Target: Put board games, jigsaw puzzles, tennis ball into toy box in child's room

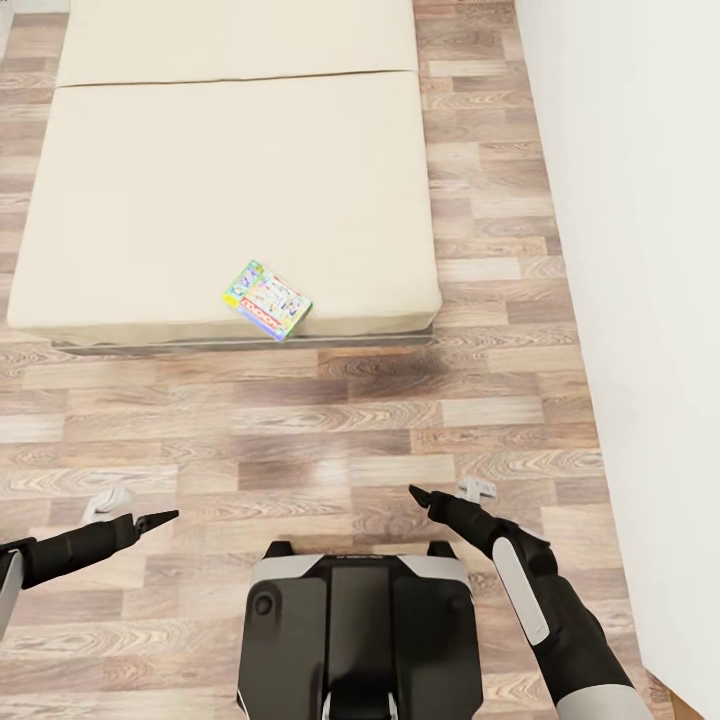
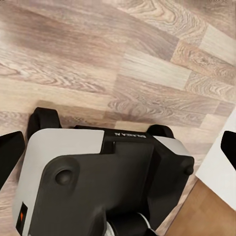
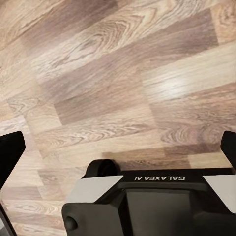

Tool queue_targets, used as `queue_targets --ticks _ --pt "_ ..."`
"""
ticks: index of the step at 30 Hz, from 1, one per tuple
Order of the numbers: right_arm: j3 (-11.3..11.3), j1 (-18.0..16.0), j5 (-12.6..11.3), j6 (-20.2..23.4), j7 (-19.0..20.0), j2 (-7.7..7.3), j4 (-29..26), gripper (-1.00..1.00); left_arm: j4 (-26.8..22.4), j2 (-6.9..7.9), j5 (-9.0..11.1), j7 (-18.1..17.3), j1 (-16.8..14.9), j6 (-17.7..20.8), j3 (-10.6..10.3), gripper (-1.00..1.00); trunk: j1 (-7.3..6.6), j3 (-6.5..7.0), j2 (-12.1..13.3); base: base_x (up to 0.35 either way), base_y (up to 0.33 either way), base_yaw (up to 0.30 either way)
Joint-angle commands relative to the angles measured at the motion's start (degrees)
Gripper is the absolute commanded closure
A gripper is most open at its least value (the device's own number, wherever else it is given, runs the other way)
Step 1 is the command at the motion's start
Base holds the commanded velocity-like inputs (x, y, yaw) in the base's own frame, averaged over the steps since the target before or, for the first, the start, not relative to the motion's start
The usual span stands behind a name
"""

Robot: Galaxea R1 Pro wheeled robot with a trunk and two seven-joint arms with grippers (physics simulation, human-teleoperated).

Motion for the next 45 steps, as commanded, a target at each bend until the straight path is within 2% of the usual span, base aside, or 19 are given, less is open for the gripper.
queue_targets --ticks 1,45 --pt "-0.1 0.0 -0.1 0.3 0.1 0.02 -0.1 -1.00 0.0 -0.01 0.2 -0.1 0.0 0.5 0.1 -1.00 0.04 0.04 -0.1 0.000 0.000 0.000" --pt "0.0 0.0 -0.1 0.3 0.1 0.10 -0.1 -1.00 0.0 -0.05 0.2 -0.1 0.0 0.5 0.1 -1.00 0.04 4.25 -0.1 0.000 0.000 0.000"
